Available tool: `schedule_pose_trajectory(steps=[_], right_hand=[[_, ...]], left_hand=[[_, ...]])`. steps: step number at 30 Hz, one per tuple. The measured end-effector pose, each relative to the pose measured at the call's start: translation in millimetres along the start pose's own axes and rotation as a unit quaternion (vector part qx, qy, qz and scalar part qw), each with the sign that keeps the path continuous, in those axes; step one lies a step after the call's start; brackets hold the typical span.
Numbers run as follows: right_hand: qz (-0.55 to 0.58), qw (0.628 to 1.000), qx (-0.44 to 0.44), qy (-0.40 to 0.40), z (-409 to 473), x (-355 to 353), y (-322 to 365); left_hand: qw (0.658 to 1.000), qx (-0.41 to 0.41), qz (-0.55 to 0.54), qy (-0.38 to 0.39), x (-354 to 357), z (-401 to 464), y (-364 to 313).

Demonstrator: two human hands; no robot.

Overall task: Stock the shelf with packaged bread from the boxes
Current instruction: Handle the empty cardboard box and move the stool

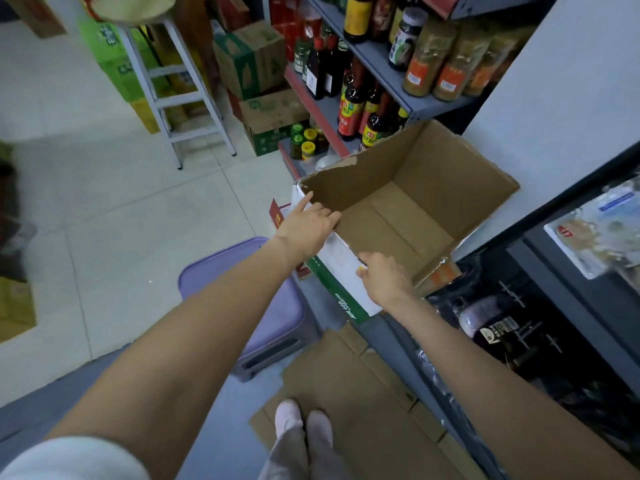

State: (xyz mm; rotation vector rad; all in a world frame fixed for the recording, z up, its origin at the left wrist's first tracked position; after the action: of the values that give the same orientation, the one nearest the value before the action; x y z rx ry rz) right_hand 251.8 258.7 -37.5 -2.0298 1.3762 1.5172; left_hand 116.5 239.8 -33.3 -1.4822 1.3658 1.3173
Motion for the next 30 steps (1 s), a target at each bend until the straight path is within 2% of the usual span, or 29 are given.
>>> schedule_pose_trajectory(steps=[4,9,12,14,15,17,19,22,26,30], right_hand=[[-0.023,0.999,-0.047,-0.002,-27,1,29],[-0.056,0.990,-0.132,-0.002,-51,10,89],[-0.073,0.976,-0.203,-0.043,-67,26,141],[-0.010,0.970,-0.224,-0.093,-86,42,182],[0.068,0.970,-0.211,-0.101,-100,50,203],[0.258,0.956,-0.134,-0.042,-133,79,244],[0.355,0.931,-0.072,0.038,-170,119,287],[0.403,0.904,-0.086,0.114,-225,184,354],[0.485,0.814,-0.013,0.319,-307,281,430],[0.449,0.815,-0.051,0.362,-382,347,487]], left_hand=[[0.999,-0.030,0.031,0.022,-5,-45,24],[0.993,-0.113,0.035,0.017,2,-138,69],[0.984,-0.180,0.009,0.013,6,-214,96],[0.972,-0.233,-0.040,0.012,9,-271,111],[0.963,-0.263,-0.065,0.008,10,-302,119],[0.942,-0.322,-0.095,-0.003,19,-367,131],[0.924,-0.367,-0.107,-0.005,32,-429,137],[0.903,-0.414,-0.117,-0.003,54,-518,140],[0.876,-0.467,-0.119,0.007,82,-640,146],[0.847,-0.513,-0.137,0.027,118,-750,145]])
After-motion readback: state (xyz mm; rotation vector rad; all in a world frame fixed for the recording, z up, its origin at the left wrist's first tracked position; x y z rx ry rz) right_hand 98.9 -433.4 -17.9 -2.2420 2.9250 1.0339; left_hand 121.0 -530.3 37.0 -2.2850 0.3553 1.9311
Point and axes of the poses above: each hand's wrist, its own z-axis towards the middle knuckle, its own x-axis out of the palm, y = z × x, the point moved 6 cm from there along z, towards the middle knuckle, and after that the axes turned 4 degrees about -x, right-handed, at the moved point
